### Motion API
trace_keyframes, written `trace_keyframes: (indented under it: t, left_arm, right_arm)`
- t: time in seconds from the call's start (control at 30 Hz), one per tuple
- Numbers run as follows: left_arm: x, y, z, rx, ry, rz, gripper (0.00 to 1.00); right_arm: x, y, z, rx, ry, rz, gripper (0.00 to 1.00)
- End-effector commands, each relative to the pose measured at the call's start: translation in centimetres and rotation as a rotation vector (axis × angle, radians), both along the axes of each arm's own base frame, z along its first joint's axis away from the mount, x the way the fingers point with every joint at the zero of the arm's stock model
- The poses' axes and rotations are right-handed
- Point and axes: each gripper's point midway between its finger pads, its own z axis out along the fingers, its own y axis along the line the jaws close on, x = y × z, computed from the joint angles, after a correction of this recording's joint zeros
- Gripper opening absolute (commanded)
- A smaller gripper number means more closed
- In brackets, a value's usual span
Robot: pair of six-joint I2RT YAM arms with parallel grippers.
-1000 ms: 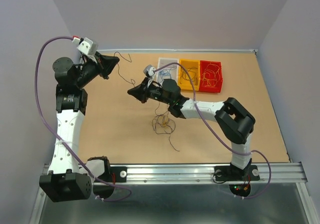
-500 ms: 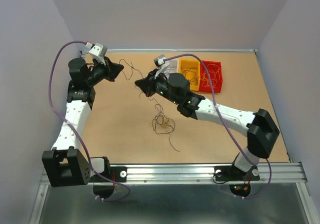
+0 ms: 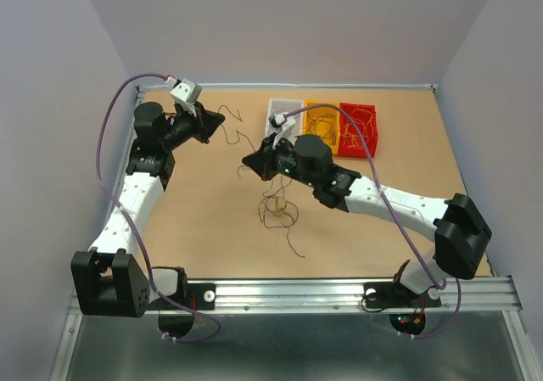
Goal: Untangle the cables
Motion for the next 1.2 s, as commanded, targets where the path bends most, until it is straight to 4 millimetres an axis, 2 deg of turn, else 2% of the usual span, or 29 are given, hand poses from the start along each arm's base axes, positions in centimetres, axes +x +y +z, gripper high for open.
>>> trace_keyframes:
  t: [0.0,0.03,0.07,0.1,0.27,0.43,0.67,0.87,0.97,1.17]
  left_arm:
    - [-1.4,-1.2,2.4,0.023,-0.128,-0.076,0.0]
    - [-1.7,-1.9,2.2,0.024,-0.128,-0.103,0.0]
    - [-2.0,-2.3,2.1,0.025,-0.127,-0.124,0.0]
    - [-2.3,-2.7,2.1,0.025,-0.129,-0.147,0.0]
    - [-3.3,-3.5,1.3,0.025,-0.138,-0.188,0.0]
    - [-3.2,-4.5,-0.1,0.017,-0.091,-0.216,0.0]
    - [-2.8,-5.6,-1.8,0.026,-0.003,-0.261,0.0]
    - [-2.9,-6.3,-2.9,0.043,0.026,-0.274,0.0]
    - [-2.7,-6.5,-3.2,0.065,0.042,-0.274,0.0]
    - [-2.4,-6.0,-3.5,0.154,0.051,-0.231,0.0]
  right_arm:
    - [2.9,-2.2,1.3,0.006,-0.082,-0.161,0.01]
    - [1.7,-1.9,2.5,0.046,-0.105,-0.1,0.01]
    - [0.9,-1.8,2.3,0.061,-0.112,-0.062,0.0]
    - [0.7,-1.8,3.5,0.108,-0.144,-0.052,0.01]
    - [1.1,-3.5,5.6,0.177,-0.208,-0.131,0.01]
    - [0.7,-3.9,6.1,0.195,-0.279,-0.12,0.01]
    - [1.3,-4.0,6.4,0.192,-0.336,-0.141,0.01]
    - [2.7,-5.2,7.1,0.173,-0.389,-0.236,0.02]
    - [3.2,-5.3,6.2,0.133,-0.397,-0.256,0.06]
    - [4.9,-6.0,4.1,0.037,-0.403,-0.337,0.03]
